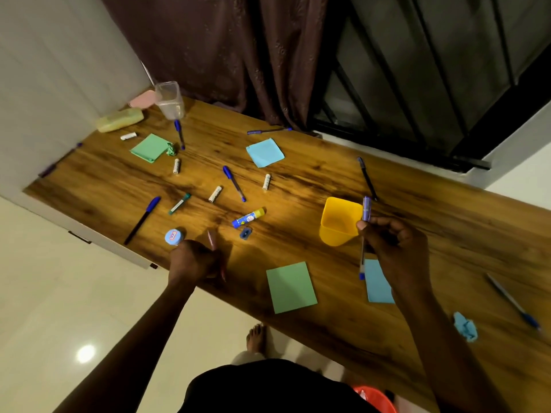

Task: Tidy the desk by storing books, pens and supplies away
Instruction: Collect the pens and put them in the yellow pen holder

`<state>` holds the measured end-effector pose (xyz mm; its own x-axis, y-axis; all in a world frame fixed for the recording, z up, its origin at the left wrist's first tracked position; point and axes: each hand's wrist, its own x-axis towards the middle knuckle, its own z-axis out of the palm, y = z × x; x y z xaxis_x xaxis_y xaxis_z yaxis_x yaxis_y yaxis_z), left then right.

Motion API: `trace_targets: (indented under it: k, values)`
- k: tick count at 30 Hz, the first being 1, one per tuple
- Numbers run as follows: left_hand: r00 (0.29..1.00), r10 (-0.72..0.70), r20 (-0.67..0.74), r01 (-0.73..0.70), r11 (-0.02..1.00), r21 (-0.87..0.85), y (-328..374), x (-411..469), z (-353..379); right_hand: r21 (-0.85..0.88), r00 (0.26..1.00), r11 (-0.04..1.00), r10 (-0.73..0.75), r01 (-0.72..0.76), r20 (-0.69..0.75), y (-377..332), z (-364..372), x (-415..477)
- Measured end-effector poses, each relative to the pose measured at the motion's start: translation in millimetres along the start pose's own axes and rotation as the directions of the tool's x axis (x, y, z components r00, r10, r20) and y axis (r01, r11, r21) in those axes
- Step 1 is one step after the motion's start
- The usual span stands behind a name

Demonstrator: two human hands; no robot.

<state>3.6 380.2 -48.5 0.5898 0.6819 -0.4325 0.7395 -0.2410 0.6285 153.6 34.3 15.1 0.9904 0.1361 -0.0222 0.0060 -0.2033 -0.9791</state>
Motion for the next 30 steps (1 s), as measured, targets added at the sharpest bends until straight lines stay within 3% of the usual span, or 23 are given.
trace_targets:
  k: [5,9,13,18,23,30]
  values:
    - [0.97,0.243,-0.021,-0.244,0.966,-0.087,20.8,-15.3,0.1,0.024,1.0,1.0,0.005,-0.004,-0.03,-2.0,-2.4,0.6]
    - [0.94,0.335,0.06,-0.295,0.89,-0.347,57.9,-27.4,4.9,0.056,0.998,0.998,-0.01,0.014,-0.059,-9.1,-4.3,4.9]
    - [0.888,0.459,0.041,-0.389,0.794,-0.468,105.6,-37.2,20.4,0.06,0.995,0.997,-0.053,0.058,-0.087,-24.8,-4.3,15.1]
    - [0.798,0.601,0.046,-0.509,0.713,-0.482,160.8,-44.9,48.5,0.05,0.986,0.994,-0.092,0.099,-0.139,-28.5,0.1,32.6]
    - [0.684,0.723,0.099,-0.61,0.64,-0.467,188.1,-45.9,78.7,-0.145,0.981,0.981,-0.149,0.131,-0.121,-16.7,17.4,37.7]
    - [0.717,0.671,0.188,-0.603,0.733,-0.315,178.4,-28.2,110.4,-0.465,0.985,0.87,-0.173,0.163,0.022,2.4,38.1,35.3]
